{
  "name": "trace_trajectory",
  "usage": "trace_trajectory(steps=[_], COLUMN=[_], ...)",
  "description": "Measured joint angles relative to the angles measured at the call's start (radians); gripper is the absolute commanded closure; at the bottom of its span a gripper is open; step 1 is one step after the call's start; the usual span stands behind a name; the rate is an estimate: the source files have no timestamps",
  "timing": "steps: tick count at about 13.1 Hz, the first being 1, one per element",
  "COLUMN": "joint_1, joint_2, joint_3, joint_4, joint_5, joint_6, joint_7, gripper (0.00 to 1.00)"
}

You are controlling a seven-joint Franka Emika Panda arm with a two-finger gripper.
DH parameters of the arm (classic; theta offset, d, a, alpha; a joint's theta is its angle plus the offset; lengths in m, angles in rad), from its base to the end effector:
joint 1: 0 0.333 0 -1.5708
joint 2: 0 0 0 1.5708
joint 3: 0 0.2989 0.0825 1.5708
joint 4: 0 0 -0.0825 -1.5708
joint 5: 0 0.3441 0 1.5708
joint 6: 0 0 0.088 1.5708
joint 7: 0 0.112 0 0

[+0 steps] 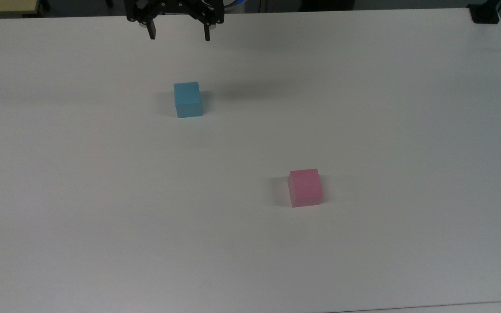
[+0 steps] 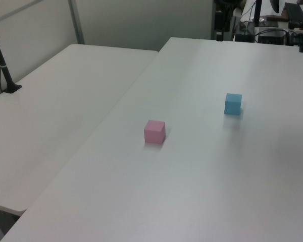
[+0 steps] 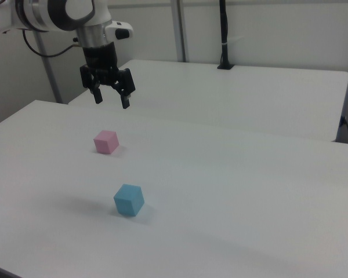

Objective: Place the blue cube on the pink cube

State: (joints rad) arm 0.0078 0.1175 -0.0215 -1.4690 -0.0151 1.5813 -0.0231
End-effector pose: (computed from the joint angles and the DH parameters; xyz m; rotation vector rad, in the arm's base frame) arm 0.5497 -0.0085 0.5848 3.1240 0.0152 -0.0086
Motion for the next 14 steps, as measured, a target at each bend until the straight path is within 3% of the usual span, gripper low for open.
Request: trace_trajectory(steps=[14], joint_1=[-0.008], joint_2=[-0.013], joint_3=[-0.013], joint_4=[0.001], joint_5=[0.007], joint_6=[-0.001], joint_7=[0.002], gripper=[0.0])
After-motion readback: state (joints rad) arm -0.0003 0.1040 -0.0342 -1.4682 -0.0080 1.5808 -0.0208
